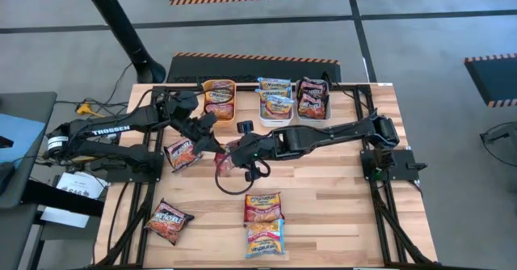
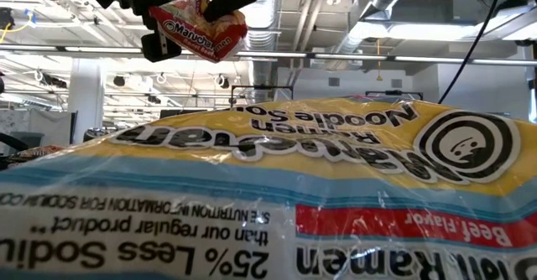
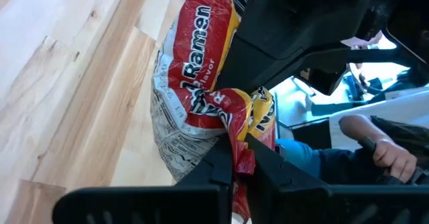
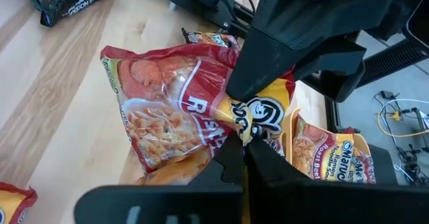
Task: Sort Maruchan noodles
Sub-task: Put the red noodle pack into the yellow bin
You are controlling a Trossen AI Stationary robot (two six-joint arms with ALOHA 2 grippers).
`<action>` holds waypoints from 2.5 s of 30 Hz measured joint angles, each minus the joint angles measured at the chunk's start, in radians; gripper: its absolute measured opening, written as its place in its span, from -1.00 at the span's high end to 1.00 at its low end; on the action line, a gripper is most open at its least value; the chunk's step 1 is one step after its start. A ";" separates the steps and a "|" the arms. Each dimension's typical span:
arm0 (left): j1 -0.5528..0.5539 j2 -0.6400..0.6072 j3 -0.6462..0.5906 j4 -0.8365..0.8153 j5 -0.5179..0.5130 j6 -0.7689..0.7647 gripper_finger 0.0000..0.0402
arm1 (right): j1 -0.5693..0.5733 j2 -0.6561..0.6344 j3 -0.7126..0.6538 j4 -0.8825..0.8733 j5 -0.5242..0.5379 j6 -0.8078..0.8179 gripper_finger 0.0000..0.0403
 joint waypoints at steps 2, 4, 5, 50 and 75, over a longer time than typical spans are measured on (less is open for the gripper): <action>0.000 0.000 0.000 0.000 -0.005 0.016 0.99 | 0.000 0.000 0.000 -0.004 0.001 0.000 0.96; 0.000 0.000 0.000 0.000 -0.028 0.019 0.99 | 0.000 0.000 0.000 -0.012 0.002 0.000 0.93; 0.000 0.000 0.000 0.000 -0.037 0.022 0.99 | 0.000 0.000 0.000 -0.014 0.004 0.000 0.91; 0.308 -0.019 0.001 -0.062 -0.563 0.735 1.00 | 0.013 -0.051 0.000 -0.315 0.311 0.176 0.18; 0.549 0.190 0.002 0.024 -0.364 0.893 1.00 | -0.026 -0.051 0.000 -0.312 0.310 0.174 0.18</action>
